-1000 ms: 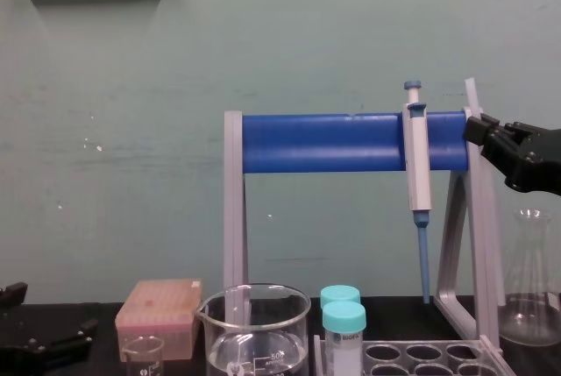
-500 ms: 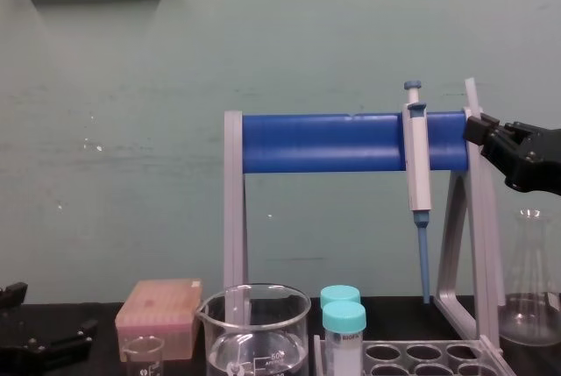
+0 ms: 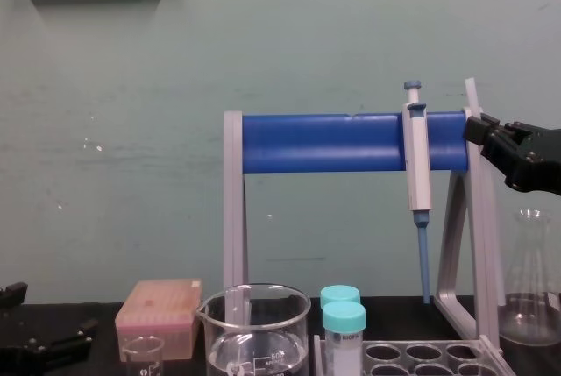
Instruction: Pick up the stirring rod with one hand, then place it down.
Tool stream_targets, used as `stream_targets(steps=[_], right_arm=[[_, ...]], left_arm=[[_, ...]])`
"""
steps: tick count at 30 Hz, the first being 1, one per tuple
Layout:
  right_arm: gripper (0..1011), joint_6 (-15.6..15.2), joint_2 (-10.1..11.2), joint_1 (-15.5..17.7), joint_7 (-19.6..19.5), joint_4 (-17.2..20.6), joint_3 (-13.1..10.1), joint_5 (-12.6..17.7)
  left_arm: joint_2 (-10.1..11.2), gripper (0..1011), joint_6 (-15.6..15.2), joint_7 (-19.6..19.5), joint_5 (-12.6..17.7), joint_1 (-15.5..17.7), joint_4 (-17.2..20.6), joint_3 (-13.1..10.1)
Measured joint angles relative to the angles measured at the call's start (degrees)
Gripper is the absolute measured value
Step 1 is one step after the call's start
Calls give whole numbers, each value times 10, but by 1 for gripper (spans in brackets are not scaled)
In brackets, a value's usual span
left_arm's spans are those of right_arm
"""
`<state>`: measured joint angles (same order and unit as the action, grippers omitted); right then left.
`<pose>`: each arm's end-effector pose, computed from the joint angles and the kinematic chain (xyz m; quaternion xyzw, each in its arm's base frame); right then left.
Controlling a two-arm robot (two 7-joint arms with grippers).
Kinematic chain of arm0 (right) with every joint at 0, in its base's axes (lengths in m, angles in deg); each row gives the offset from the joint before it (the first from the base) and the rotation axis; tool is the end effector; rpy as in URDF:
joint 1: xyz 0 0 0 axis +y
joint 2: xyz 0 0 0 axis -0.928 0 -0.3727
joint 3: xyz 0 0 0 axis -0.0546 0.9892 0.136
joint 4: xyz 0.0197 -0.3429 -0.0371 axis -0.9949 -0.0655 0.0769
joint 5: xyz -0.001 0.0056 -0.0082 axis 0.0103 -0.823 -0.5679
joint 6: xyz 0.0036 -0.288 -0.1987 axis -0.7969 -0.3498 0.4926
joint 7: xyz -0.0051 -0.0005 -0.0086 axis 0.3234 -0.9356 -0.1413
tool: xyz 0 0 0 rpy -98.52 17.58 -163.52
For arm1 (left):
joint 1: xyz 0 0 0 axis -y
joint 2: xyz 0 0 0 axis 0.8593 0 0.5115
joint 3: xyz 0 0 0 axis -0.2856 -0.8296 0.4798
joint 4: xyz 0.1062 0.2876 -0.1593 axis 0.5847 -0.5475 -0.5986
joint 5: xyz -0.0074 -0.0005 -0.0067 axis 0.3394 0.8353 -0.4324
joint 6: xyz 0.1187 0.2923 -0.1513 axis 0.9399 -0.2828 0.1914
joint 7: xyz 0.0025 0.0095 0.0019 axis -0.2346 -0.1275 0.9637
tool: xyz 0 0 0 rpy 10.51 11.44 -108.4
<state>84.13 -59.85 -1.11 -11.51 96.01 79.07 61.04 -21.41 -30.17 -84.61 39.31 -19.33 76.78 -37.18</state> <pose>0.4917 -0.0934 -0.3111 0.1295 -0.1583 -0.4062 0.8906 0.4059 0.1034 -0.3546 0.1415 -0.1325 0.5800 0.7912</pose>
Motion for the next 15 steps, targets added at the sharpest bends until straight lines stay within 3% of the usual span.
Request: stream_targets(steps=[15], right_arm=[[68,0,0,0,0,0,0,0]], left_arm=[[0,1000,0,0,0,0,0,0]])
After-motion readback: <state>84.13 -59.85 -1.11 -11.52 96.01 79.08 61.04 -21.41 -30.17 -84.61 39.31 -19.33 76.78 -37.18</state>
